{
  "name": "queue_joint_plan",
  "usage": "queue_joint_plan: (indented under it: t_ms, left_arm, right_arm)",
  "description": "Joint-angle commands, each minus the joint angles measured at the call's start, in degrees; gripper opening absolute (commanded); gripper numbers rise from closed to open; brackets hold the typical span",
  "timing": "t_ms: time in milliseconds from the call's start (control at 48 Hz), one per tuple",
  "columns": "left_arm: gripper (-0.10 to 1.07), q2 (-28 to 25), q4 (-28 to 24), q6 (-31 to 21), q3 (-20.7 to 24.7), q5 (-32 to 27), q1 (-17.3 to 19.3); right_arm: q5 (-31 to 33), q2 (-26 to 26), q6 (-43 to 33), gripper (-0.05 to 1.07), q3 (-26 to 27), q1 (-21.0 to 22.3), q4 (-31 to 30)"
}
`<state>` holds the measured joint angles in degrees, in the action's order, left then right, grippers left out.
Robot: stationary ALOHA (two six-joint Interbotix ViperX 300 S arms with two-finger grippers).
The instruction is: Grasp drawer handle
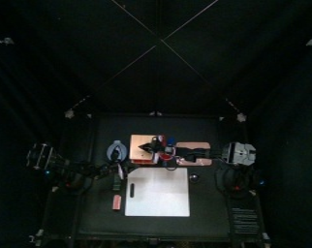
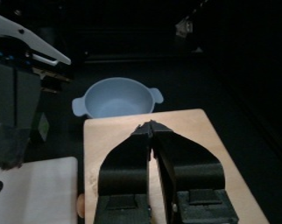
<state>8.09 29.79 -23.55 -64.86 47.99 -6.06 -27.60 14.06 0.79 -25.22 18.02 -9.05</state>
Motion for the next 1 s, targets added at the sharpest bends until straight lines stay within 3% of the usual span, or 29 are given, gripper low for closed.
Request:
queue_joint_plan:
  t_ms: [0, 104, 333, 542, 771, 979]
  left_arm:
    - [0.01, -2.64, -0.70, -0.44, 2.64, 0.44, -0.26]
    - [0.03, -5.01, -0.53, -1.23, 3.96, 0.18, -0.35]
    - [0.21, -7.47, 0.79, -3.08, 5.45, 0.18, -0.26]
    - [0.48, -8.09, 3.69, -4.83, 5.98, -0.09, -0.26]
    - [0.83, -8.70, 12.74, -10.90, 6.06, -3.16, -0.18]
    - [1.00, -9.93, 17.23, -16.88, 7.38, -7.38, 0.09]
  right_arm:
    - [-0.53, 0.26, 0.00, 0.04, 2.11, 0.44, -0.09]
    - [-0.53, 2.02, 0.00, 0.04, 2.72, 0.44, -0.09]
    - [-0.53, 4.22, -0.09, 0.04, 2.81, 0.53, -0.09]
    - [0.00, 5.54, -0.26, 0.04, 2.02, 0.53, 0.18]
    - [0.00, 4.75, -0.26, 0.04, 0.62, 0.18, 0.26]
    - [0.00, 4.31, -0.26, 0.04, 0.18, 0.00, 0.35]
